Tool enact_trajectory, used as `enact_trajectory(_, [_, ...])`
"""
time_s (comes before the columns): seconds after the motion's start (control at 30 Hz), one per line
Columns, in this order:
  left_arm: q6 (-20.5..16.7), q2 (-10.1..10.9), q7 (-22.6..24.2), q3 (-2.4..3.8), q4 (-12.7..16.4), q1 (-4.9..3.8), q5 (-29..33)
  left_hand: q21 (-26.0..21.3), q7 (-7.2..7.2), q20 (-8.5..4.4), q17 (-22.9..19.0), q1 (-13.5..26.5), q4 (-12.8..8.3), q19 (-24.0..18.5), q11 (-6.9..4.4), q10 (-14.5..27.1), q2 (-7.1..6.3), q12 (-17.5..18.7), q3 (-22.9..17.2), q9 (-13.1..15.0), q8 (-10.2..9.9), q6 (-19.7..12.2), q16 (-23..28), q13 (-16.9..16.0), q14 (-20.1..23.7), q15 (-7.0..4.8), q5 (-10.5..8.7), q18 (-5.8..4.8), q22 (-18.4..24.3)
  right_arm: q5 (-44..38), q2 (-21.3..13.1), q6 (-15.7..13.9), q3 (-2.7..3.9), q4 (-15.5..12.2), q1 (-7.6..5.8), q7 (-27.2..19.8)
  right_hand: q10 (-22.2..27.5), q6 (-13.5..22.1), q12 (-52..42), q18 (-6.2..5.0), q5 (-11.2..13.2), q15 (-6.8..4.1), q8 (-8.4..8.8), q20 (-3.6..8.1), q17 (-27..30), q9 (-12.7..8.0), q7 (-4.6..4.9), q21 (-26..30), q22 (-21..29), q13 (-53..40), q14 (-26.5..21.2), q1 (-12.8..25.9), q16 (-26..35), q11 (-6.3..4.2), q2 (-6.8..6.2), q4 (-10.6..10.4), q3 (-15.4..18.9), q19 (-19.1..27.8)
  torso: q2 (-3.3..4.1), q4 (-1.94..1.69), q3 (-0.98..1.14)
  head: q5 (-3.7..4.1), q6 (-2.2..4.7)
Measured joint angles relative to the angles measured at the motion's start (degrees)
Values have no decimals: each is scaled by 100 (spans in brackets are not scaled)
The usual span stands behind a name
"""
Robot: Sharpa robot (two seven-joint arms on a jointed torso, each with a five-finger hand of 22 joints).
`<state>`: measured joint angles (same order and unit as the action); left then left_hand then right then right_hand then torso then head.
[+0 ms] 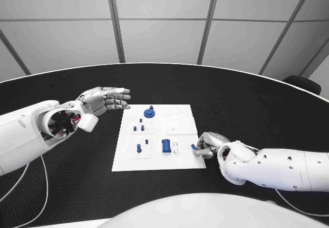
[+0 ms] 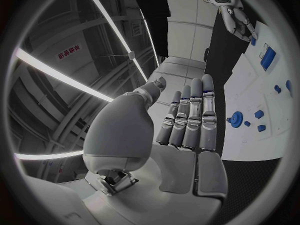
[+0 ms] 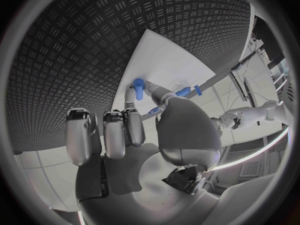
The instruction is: Assemble the parts on the task board
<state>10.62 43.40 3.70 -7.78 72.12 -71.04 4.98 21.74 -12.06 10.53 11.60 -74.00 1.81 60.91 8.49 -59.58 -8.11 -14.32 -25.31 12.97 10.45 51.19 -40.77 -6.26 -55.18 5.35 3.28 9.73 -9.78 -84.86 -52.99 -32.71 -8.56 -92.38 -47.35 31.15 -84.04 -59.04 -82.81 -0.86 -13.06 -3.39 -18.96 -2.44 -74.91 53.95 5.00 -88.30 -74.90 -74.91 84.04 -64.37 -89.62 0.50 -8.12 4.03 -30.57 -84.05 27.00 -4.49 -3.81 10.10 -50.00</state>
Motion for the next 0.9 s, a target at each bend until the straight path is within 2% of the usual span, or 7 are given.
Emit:
enact_trajectory(0.07, [-2, 1, -1, 0, 2, 0, 0, 0, 0, 0, 0, 0, 0, 0, 0, 0, 0, 0, 0, 0, 0, 0, 0, 0, 0, 0, 0, 0, 0, -3, -28, -54, 1, -63, 0, 5, 0, -1, 0, 0, -120, 0, -13, 0, 0, -608, -1, -28, 0, 0, 0, -95, 0, 0, 71, -22, -23, 0, -1, 1, 0, -2, 0])
enact_trajectory(0.1, [-3, 2, -2, 0, 2, 0, 0, 0, 0, 0, 1, 0, 0, 0, 0, 0, 0, 0, 0, 0, 0, 0, 0, 0, 0, 0, 0, 0, 0, -4, -39, -77, 1, -90, 0, 5, 0, 17, 0, 0, -189, 0, -48, 0, 0, -1114, -18, -28, 0, 0, 1, -96, 0, 0, 71, -22, -23, 0, -1, 0, -1, -3, 0])
enact_trajectory(0.13, [-5, 2, -3, 0, 2, 0, 0, 0, 0, 0, 2, 0, 0, 0, 0, 0, 0, 0, 0, 0, 0, 0, 0, 0, 0, 0, 0, 0, 0, -4, -49, -97, 1, -113, 0, 3, 0, 20, 0, 0, -236, 0, -48, 0, 0, -1255, -21, -28, 0, 0, 1, -108, 0, 0, 84, -22, -23, 0, 0, -1, -1, -3, 0])
enact_trajectory(0.2, [-8, 1, -7, 0, 2, 0, 0, 0, 0, 0, 5, 0, 0, 0, 0, 0, 0, 0, 0, 0, 0, 0, 0, 0, 0, 0, 0, 0, -1, -6, -78, -168, 3, -187, -1, -8, 0, 19, 0, 0, -319, 0, -69, 0, 0, -2362, -21, -28, 0, 0, 1, -143, 0, 0, 122, -22, -25, 0, 0, -3, -2, -2, 0])
enact_trajectory(0.23, [-8, 0, -10, 0, 2, 0, 0, 0, 0, 0, 5, 0, 0, 0, 0, 0, 0, 0, 0, 0, 0, 0, 0, 0, 0, 0, 0, 0, -1, -6, -85, -189, 4, -209, -1, -12, 0, 19, 0, 0, -341, 1, -62, 0, 0, -2556, -21, -28, 0, 0, 1, -156, 0, 0, 136, -27, -36, 0, -1, -4, -2, -2, 0])
enact_trajectory(0.63, [-8, -7, -27, 0, -2, 0, -1, 1, 0, 0, 4, 0, 0, 0, 0, 0, 0, -32, 0, 0, 0, 0, 0, 0, 0, 0, 0, 0, 4, -7, -184, -368, 18, -522, -3, -71, 0, 92, 0, 0, -463, 1, -91, 0, 1, -2573, 9, -27, 0, 0, 0, -123, 0, 1, 177, 90, -168, 0, -4, 3, -2, -19, 0])
enact_trajectory(0.9, [-8, -25, -32, 0, -10, 0, -1, 1, 0, 0, 4, 0, 0, 0, 0, 0, 0, -32, 0, -1, 0, 0, 0, 0, 0, 0, 0, 0, 3, 71, -225, -388, 83, -737, -9, -76, 1, 124, 0, 0, -466, 2, -85, 0, 1, -2568, 41, -27, 0, 0, 0, -123, 0, 2, 176, 355, -434, 0, -9, -3, -9, -12, 0])
